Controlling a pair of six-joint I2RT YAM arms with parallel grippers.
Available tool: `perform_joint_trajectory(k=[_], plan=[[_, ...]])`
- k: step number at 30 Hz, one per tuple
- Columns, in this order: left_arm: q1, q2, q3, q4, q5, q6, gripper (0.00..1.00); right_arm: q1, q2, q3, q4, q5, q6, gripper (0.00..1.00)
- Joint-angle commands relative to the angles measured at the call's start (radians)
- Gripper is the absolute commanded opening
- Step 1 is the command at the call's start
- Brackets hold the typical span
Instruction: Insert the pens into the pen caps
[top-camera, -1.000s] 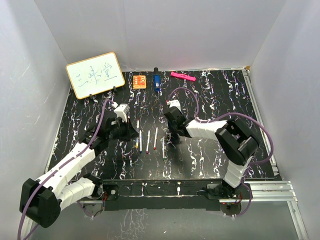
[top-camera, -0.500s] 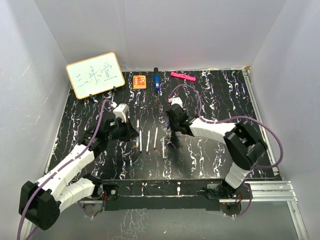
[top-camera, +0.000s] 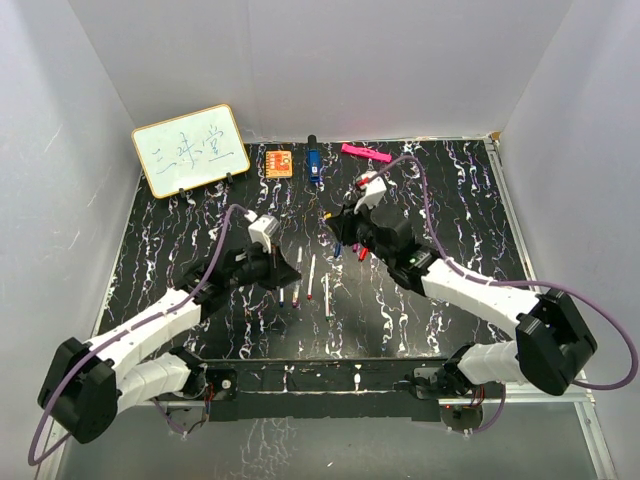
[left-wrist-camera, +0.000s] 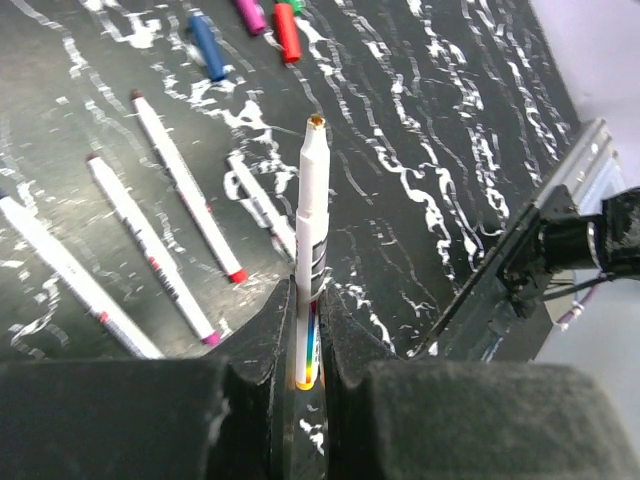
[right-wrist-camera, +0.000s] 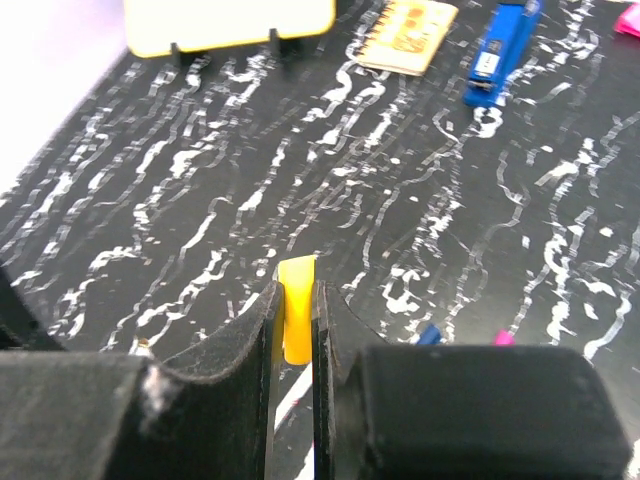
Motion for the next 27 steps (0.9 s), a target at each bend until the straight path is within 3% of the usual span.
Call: perform_joint_trajectory(k=[1,5,12,27], plan=[[-0.059,0.021,-0.021,0.217,0.070,-0.036,0.00,0.003,-0.040,-0.110,0.360,-0.152,0.026,0.00],[-0.088,0.031,-0.042,0.370,0.077,-0.084,0.00,0.003,-0.039,-0.204,0.583,-0.217,0.104,0.00],[-0.112,0.070,-0.004,0.369,0.067,-0.109,0.00,0.003,-0.010,-0.295,0.890,-0.243,0.192,0.00],[-0.126,0.062,-0.013,0.424,0.031,-0.154,0.00,0.002,-0.024,-0.344,0.958,-0.218,0.241,0.00]])
